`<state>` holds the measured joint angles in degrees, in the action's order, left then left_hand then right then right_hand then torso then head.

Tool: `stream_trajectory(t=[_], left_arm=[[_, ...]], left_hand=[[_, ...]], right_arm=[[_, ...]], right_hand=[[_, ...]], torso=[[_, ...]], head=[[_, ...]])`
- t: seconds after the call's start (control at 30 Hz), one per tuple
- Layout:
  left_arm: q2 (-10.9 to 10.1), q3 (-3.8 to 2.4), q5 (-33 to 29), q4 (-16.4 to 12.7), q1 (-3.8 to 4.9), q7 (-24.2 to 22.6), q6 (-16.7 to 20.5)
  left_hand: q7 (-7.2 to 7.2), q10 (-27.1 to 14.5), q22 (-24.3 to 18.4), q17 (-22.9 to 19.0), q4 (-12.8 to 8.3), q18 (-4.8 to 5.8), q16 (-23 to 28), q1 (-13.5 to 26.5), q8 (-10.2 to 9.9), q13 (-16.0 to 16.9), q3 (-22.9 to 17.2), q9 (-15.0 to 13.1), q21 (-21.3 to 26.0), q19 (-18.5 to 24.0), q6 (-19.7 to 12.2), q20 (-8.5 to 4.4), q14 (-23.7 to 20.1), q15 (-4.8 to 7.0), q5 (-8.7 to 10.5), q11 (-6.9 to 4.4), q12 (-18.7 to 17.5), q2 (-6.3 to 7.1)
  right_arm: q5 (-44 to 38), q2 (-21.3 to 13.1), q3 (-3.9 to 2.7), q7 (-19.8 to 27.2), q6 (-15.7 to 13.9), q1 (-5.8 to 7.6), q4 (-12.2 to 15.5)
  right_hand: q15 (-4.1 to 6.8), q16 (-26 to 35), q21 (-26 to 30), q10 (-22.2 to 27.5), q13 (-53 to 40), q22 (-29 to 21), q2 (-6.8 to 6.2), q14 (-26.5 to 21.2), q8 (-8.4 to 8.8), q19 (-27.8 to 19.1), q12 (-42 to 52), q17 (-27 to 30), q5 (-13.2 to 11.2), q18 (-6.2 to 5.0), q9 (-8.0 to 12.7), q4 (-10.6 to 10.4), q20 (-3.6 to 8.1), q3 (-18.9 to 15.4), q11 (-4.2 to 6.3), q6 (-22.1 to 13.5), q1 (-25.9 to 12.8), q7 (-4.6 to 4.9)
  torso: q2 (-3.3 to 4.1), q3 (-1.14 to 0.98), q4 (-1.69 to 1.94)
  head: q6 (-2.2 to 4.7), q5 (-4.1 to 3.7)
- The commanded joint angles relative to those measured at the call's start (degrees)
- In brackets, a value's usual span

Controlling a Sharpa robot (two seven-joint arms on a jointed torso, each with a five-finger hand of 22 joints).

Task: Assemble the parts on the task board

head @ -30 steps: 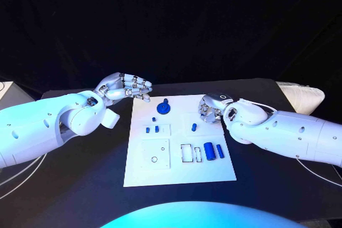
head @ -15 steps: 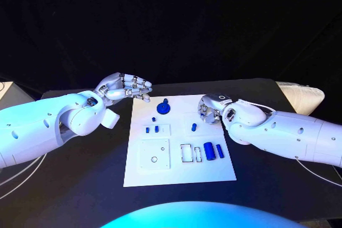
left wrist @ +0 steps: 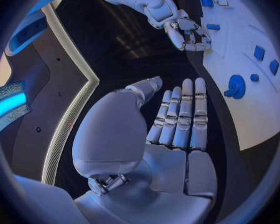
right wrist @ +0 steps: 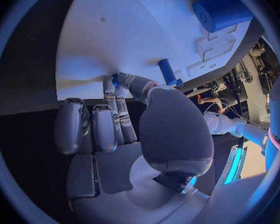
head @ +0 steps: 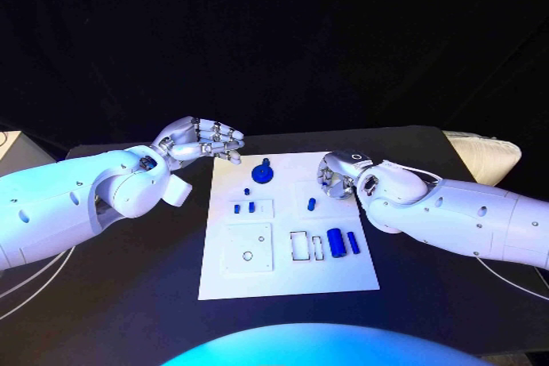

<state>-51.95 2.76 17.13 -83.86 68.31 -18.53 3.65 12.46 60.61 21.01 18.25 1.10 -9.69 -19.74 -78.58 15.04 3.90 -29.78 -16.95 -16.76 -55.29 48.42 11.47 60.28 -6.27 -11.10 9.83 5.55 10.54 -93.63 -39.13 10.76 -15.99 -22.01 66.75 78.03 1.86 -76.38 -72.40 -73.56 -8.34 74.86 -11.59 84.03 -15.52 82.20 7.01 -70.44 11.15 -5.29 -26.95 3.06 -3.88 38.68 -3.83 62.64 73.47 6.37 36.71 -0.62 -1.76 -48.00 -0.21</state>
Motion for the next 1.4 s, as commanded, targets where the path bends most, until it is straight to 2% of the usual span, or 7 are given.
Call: stream_trajectory(t=[0.03,0.47,0.97,1.17,1.4], left_arm=[[0.0,-0.02,0.2,-0.1,0.0,-0.4,-1.0],[0.0,-0.02,0.1,0.3,0.0,-0.3,-1.0],[0.1,-0.01,-0.2,0.8,0.0,-0.3,-1.0],[0.2,0.0,-0.4,0.9,0.0,-0.3,-1.1],[0.3,0.0,-0.4,1.0,0.0,-0.3,-1.1]], left_hand=[[1.06,-0.5,0.2,0.2,-0.1,-0.16,-0.3,-0.2,-0.2,0.0,0.4,0.1,0.0,0.5,-0.4,0.05,-0.5,-0.16,-0.1,0.07,0.4,-0.61],[1.06,-0.6,0.2,0.2,-0.2,-0.16,-0.3,-0.2,-0.2,0.0,0.4,0.1,-0.1,0.5,-0.4,0.06,-0.5,-0.17,-0.1,0.07,0.4,-0.62],[1.12,-0.7,0.2,0.4,0.1,-0.13,-0.4,0.1,-0.2,0.0,0.6,0.2,-0.1,0.6,-0.5,0.12,-0.6,-0.24,-0.06,0.14,0.6,-0.67],[1.13,-0.8,0.2,0.5,0.2,-0.12,-0.4,0.3,-0.2,0.0,0.7,0.2,0.0,0.6,-0.5,0.15,-0.6,-0.26,-0.02,0.15,0.6,-0.66],[1.13,-0.8,0.2,0.5,0.2,-0.12,-0.4,0.3,-0.2,0.0,0.7,0.2,0.0,0.6,-0.5,0.15,-0.6,-0.26,-0.02,0.15,0.6,-0.66]], right_arm=[[-0.4,-0.1,0.19,-0.7,0.0,-0.28,0.0],[-0.4,-1.3,0.01,-0.3,-0.9,-0.16,1.5],[-0.2,-3.7,-0.56,0.1,-2.0,0.94,4.4],[-0.2,-4.5,-0.77,-0.1,-2.2,1.45,6.5],[-0.9,-5.0,-1.09,-0.3,-2.1,1.69,11.0]], right_hand=[[0.26,-0.2,-0.1,-1.9,-0.4,0.0,1.61,2.0,-0.27,0.4,0.2,-0.1,0.2,1.16,0.0,0.3,0.05,0.1,1.59,0.5,0.9,-0.01],[0.35,-0.3,-0.4,-2.1,-0.6,0.3,1.76,2.0,-0.44,0.6,0.2,-0.2,-0.3,1.22,-0.2,0.5,0.14,0.2,1.68,0.5,0.9,-0.09],[0.36,-0.3,-0.4,-2.2,-0.6,0.3,1.81,2.0,-0.49,0.5,0.1,-0.2,-0.5,1.21,-0.3,0.6,0.17,0.2,1.7,0.5,0.8,-0.11],[0.36,-0.3,-0.4,-2.2,-0.6,0.3,1.81,2.0,-0.49,0.5,0.1,-0.2,-0.5,1.21,-0.3,0.6,0.17,0.2,1.7,0.5,0.8,-0.11],[0.37,-0.3,-0.3,-2.2,-0.6,0.3,1.8,2.0,-0.51,0.5,0.1,-0.1,-0.6,1.2,-0.3,0.6,0.18,0.2,1.7,0.5,0.8,-0.11]], torso=[[-0.01,-0.02,-0.03],[0.0,-0.06,-0.03],[-0.03,0.0,-0.02],[-0.01,-0.01,-0.03],[0.0,0.0,-0.05]], head=[[0.0,0.02],[0.17,-0.07],[0.35,0.06],[0.5,0.14],[0.37,0.58]])
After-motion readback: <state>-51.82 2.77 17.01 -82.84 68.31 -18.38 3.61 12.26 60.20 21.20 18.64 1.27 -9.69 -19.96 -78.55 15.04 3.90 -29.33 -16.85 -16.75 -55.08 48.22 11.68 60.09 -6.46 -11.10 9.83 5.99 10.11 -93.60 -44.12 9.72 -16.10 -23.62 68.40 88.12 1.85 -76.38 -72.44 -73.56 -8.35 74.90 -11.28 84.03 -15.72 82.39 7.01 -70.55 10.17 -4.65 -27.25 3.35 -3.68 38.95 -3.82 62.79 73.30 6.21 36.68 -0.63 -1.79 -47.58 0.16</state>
